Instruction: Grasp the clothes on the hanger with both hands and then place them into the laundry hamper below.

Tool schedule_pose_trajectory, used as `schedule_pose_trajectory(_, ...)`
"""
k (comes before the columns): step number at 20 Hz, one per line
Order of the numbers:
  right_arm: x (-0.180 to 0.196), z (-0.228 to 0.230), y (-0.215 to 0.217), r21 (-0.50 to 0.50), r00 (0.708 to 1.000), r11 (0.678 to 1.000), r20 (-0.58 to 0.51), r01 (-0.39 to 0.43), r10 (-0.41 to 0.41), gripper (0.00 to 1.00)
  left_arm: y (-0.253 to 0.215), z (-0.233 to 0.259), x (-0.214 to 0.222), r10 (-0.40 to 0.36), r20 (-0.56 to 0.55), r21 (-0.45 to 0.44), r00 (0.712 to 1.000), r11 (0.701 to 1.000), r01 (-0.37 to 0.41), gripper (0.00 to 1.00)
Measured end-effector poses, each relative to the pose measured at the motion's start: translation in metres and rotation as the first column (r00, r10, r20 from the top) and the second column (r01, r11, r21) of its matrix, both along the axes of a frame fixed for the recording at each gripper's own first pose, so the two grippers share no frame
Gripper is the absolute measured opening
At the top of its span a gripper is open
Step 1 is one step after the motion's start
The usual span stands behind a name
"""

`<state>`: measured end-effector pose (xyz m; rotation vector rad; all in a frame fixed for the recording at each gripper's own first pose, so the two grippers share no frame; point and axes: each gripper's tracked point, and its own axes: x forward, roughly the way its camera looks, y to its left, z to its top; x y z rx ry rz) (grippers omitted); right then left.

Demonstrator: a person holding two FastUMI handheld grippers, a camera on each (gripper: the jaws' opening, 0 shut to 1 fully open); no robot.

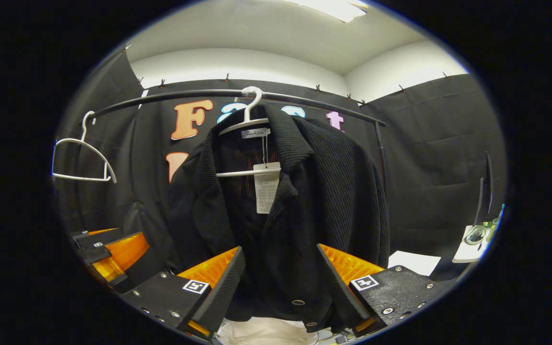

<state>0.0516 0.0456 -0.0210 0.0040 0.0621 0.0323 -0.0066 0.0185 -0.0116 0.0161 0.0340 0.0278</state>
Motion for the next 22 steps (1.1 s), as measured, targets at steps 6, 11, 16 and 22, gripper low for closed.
schedule_pose_trajectory(6, 0.034, 0.002, -0.001, -0.043, 0.999, 0.999, 0.02, 0.031, -0.03, 0.92, -0.019, -0.011, 0.017, -0.08, -0.015, -0.038, 0.997, 0.996, 0.08, 1.0)
schedule_pose_trajectory(11, 0.054, -0.01, -0.014, -0.066, 0.996, 0.994, -0.015, 0.083, -0.084, 0.91, -0.041, -0.023, 0.043, -0.15, -0.03, -0.024, 0.988, 0.988, 0.15, 1.0)
schedule_pose_trajectory(16, 0.061, -0.011, -0.027, -0.062, 0.994, 0.992, -0.022, 0.106, -0.107, 0.67, -0.065, -0.029, 0.065, -0.207, -0.029, -0.044, 0.978, 0.978, 0.205, 0.96)
schedule_pose_trajectory(22, 0.061, -0.01, -0.055, -0.057, 0.988, 0.987, -0.032, 0.15, -0.152, 0.14, -0.095, -0.034, 0.094, -0.253, -0.027, -0.105, 0.967, 0.963, 0.249, 1.0)
